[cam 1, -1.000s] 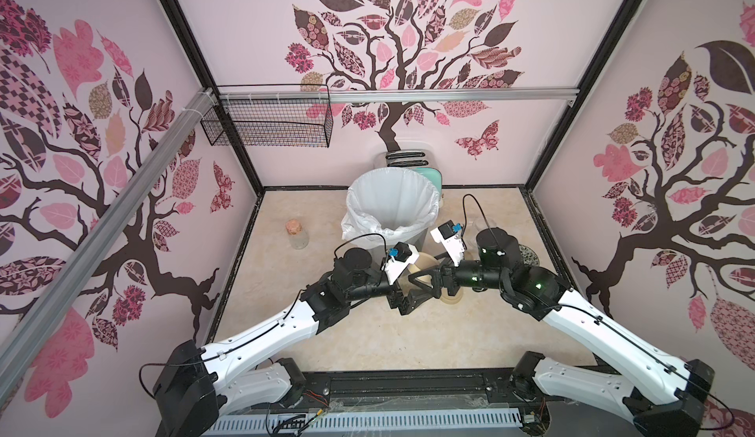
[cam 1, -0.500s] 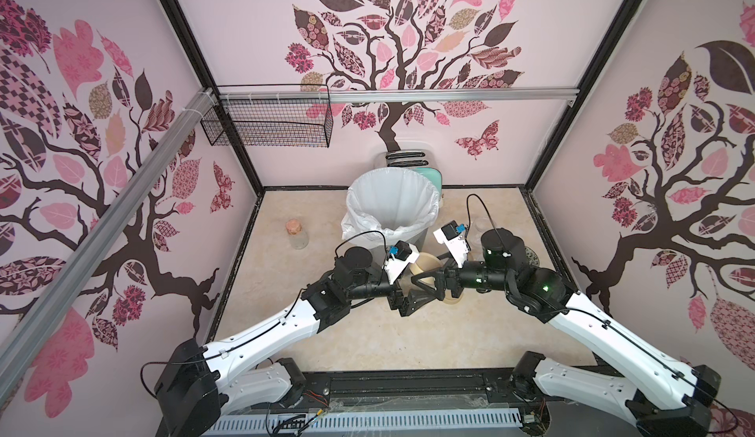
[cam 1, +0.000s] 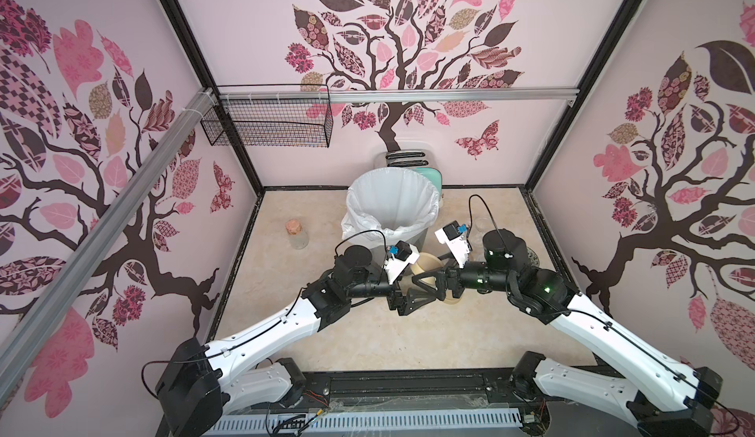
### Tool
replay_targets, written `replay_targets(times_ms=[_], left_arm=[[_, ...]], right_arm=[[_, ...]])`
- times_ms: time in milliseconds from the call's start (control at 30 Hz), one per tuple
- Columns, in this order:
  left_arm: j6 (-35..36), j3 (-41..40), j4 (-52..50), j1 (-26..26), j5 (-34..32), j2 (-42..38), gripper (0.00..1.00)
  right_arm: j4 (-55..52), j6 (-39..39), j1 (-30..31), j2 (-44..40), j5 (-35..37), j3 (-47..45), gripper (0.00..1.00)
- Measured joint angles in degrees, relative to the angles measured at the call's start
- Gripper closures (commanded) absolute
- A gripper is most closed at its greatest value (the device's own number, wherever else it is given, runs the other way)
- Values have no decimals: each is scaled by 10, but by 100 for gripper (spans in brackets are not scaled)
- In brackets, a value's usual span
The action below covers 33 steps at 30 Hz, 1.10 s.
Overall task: Empty moldy rice from jars
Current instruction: Unscrew the lid from the jar.
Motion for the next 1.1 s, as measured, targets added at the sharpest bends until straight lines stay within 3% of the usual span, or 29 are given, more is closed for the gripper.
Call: replay_targets(times_ms=[133, 267, 400, 600, 667, 833, 1100], left_arm=[[0, 1, 0, 0, 2, 1, 14], [0, 2, 0, 2, 10, 7, 9], [0, 2, 1, 2, 18, 12, 8], [-1, 4, 1, 5, 27, 16, 21], [0, 5, 0, 5, 27, 16, 23], [7, 5, -6, 6, 20, 11, 26], [41, -1, -40, 9, -12, -7, 26]], right_arm=[[1, 2, 0, -1, 1, 0, 37], [1, 5, 0, -1, 1, -3, 38], [2, 5, 0, -1, 0, -4, 38], [2, 3, -1, -2, 0, -5, 36], [4, 3, -2, -3, 0, -6, 32], [10, 2, -1, -5, 0, -10, 1], [20, 9, 0, -9, 9, -5, 0]])
